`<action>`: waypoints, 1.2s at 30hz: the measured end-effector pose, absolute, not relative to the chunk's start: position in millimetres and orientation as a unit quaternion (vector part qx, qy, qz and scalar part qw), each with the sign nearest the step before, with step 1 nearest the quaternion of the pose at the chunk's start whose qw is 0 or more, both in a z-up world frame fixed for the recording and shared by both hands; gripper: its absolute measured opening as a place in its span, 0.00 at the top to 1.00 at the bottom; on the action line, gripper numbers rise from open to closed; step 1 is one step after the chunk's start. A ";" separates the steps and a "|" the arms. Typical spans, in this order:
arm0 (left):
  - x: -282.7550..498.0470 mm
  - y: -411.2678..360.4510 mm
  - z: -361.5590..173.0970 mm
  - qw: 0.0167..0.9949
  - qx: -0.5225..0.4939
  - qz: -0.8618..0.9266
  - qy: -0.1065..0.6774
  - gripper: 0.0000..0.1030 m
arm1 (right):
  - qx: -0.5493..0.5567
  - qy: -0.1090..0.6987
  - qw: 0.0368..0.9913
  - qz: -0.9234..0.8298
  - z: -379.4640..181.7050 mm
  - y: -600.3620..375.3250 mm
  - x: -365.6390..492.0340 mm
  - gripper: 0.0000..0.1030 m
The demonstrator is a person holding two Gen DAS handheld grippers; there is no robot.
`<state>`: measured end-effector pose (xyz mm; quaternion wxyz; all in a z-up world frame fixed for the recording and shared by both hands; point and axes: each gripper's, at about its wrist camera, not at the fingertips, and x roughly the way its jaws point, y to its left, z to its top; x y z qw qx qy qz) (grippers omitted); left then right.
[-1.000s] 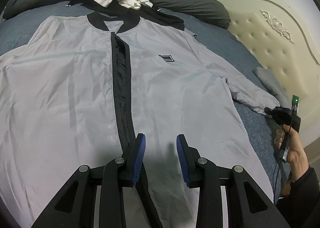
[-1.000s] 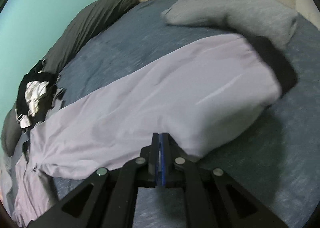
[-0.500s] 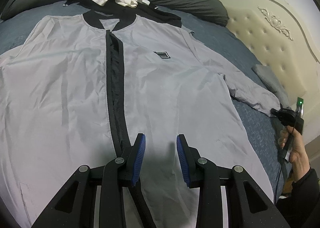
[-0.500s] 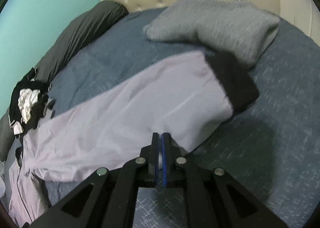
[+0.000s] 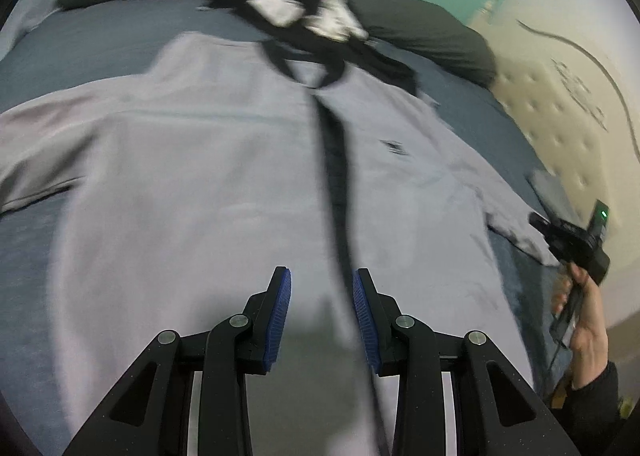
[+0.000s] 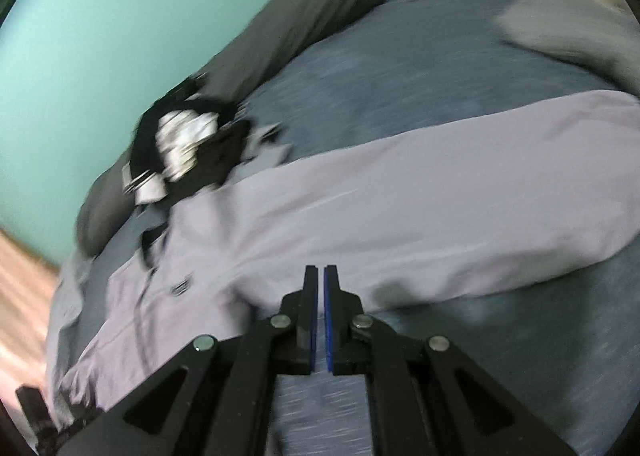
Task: Fold clothes
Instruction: 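Move the left gripper over the bed toward the sleeve's black cuff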
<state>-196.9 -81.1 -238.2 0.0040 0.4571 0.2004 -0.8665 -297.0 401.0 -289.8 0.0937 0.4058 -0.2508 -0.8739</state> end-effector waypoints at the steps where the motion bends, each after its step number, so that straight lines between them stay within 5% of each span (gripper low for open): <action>1: -189.0 -94.3 -236.5 0.019 0.458 -0.865 0.203 0.62 | 0.407 -0.250 0.100 -0.873 -288.8 391.3 -298.8 0.98; 3: -168.4 -123.2 -233.8 0.057 0.459 -0.862 0.206 0.54 | 0.412 -0.253 0.120 -0.867 -288.6 368.4 -299.9 0.98; 16: -48.4 -296.7 -231.5 0.283 0.459 -0.823 0.180 0.44 | 0.429 -0.231 0.176 -0.855 -294.8 288.0 -289.9 0.98; 36: -29.4 -370.6 -229.0 0.363 0.481 -0.793 0.093 0.44 | 0.438 -0.213 0.193 -0.851 -304.9 264.3 -293.9 0.98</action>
